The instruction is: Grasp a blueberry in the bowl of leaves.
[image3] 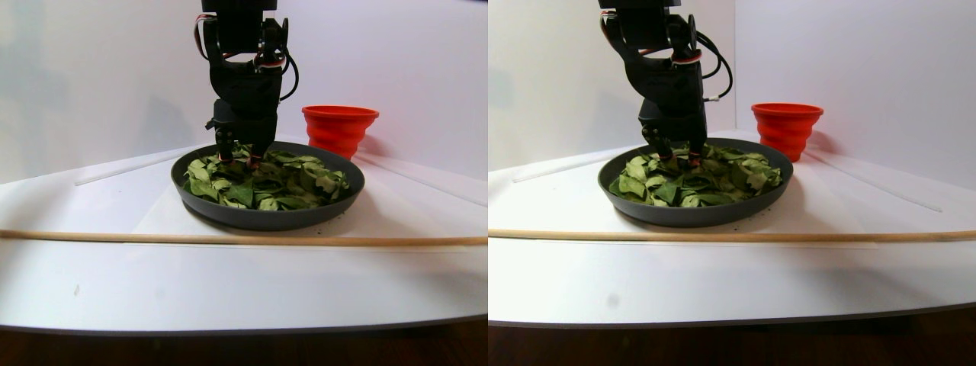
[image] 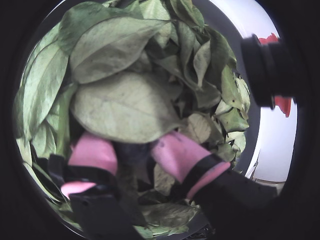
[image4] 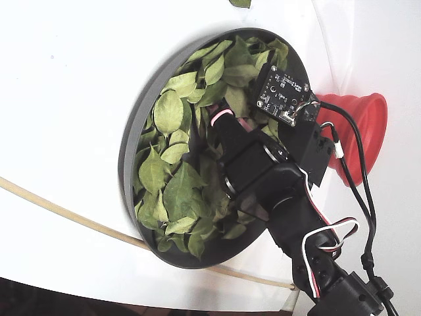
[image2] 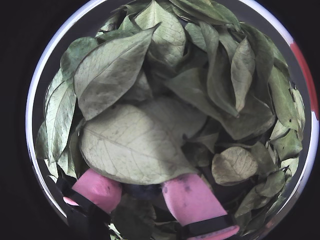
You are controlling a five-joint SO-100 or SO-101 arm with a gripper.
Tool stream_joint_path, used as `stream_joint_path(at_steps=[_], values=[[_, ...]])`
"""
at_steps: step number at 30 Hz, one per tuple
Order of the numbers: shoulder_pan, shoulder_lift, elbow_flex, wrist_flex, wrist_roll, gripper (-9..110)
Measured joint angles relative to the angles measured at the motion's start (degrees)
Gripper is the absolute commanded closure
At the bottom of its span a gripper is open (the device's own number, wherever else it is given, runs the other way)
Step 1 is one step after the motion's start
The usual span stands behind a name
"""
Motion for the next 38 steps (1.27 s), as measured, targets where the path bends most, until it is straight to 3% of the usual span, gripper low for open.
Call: stream_joint_path(at_steps=[38], values=[[0.0, 3.9, 1.4, 2.7, 0.0, 88]])
